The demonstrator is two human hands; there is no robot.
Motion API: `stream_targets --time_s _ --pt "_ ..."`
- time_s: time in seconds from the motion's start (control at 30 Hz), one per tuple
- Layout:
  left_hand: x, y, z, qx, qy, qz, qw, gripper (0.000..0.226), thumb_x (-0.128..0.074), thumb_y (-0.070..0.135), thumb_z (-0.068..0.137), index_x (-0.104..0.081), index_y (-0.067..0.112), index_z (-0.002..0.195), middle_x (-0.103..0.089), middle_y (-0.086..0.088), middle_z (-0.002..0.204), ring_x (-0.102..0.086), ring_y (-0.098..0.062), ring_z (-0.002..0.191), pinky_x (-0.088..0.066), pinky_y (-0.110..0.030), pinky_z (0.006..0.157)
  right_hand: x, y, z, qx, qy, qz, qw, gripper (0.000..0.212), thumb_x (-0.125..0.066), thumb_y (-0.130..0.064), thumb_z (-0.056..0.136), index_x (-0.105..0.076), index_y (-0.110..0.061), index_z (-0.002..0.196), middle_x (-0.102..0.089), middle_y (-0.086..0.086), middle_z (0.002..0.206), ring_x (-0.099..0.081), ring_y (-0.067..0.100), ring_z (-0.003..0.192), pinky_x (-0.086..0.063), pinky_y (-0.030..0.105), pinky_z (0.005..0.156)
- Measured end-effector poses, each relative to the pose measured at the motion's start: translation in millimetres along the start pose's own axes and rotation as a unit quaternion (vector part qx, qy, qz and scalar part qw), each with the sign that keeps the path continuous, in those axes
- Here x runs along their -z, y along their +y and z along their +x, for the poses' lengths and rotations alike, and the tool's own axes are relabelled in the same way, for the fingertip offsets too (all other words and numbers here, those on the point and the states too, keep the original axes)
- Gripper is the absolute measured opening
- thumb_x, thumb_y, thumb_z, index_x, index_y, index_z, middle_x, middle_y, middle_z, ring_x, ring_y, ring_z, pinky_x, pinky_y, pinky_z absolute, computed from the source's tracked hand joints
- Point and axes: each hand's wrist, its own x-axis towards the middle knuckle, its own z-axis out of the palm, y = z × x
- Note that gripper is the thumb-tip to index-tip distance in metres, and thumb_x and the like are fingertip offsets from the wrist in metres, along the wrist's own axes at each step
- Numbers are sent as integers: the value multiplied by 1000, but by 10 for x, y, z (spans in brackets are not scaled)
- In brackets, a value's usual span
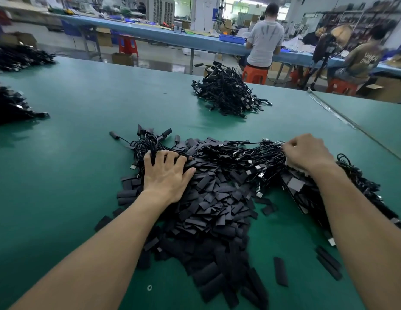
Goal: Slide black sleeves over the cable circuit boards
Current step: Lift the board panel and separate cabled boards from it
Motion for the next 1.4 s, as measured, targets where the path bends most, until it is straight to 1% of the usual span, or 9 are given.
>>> stream_targets --time_s 0.2,0.3,0.4,0.63,0.83,0.93,1.1,1.27,1.4 --pt "-27 -16 -3 -1 10 1 1000 53 -17 64 98 -44 35 134 -42 6 143 -24 -21 136 -5 -54 113 -445 -5 136 -19 41 -75 996 29 -47 -19 101 -57 -9 127 -52 19 117 -47 36 109 -41 44 93" --pt "-33 -18 -1 -4 12 1 1000 53 -17 64 98 -45 35 134 -41 6 144 -23 -21 137 -5 -54 113 -469 -41 214 -31 -35 -159 986 54 -50 -18 95 -37 -30 145 -25 18 153 -19 39 141 -17 54 113" --pt "-30 -18 -2 -3 16 1 1000 53 -18 64 98 -45 36 134 -42 6 145 -24 -21 138 -7 -54 114 -464 -59 294 -33 -114 -156 981 71 -53 -28 95 -17 -43 154 -20 18 160 -17 39 147 -13 55 116" --pt "-48 -17 -11 -1 23 -1 1000 52 -20 63 99 -44 35 136 -41 6 146 -23 -21 138 -3 -54 113 -481 -180 384 -17 -100 -202 974 24 -57 -24 88 -56 -30 111 -54 12 126 -40 36 125 -24 51 109" --pt "-56 -17 -10 4 25 -4 1000 53 -20 63 99 -45 35 136 -41 5 146 -23 -21 138 -2 -53 112 -387 -284 347 8 173 -111 979 20 -54 -1 89 -55 -13 106 -54 14 96 -56 40 101 -33 57 101" --pt "-48 -16 -10 -1 25 1 1000 53 -19 64 99 -45 34 136 -42 4 146 -24 -22 138 -4 -54 113 -224 -454 309 97 298 37 949 20 -48 7 90 -51 -13 94 -46 12 93 -45 30 87 -35 39 80" --pt "-37 -23 -13 0 27 1 1000 53 -21 65 99 -44 35 135 -42 5 145 -24 -22 138 -4 -54 113 46 -630 57 182 347 221 893 28 -38 15 75 -53 -8 83 -45 9 90 -37 19 83 -28 11 65" --pt "-45 -13 4 5 21 -15 1000 51 -22 64 99 -43 35 135 -38 6 146 -22 -21 139 -3 -53 114 200 -619 -260 212 465 363 779 14 -44 -5 79 -48 -10 66 -44 2 79 -43 6 70 -33 8 63" --pt "-21 -3 -9 8 27 -24 999 51 -24 64 98 -44 35 135 -36 6 147 -22 -21 139 -4 -54 116 42 -392 -504 298 382 272 831 13 -50 -2 77 -53 -8 66 -50 5 76 -45 12 73 -33 11 66"
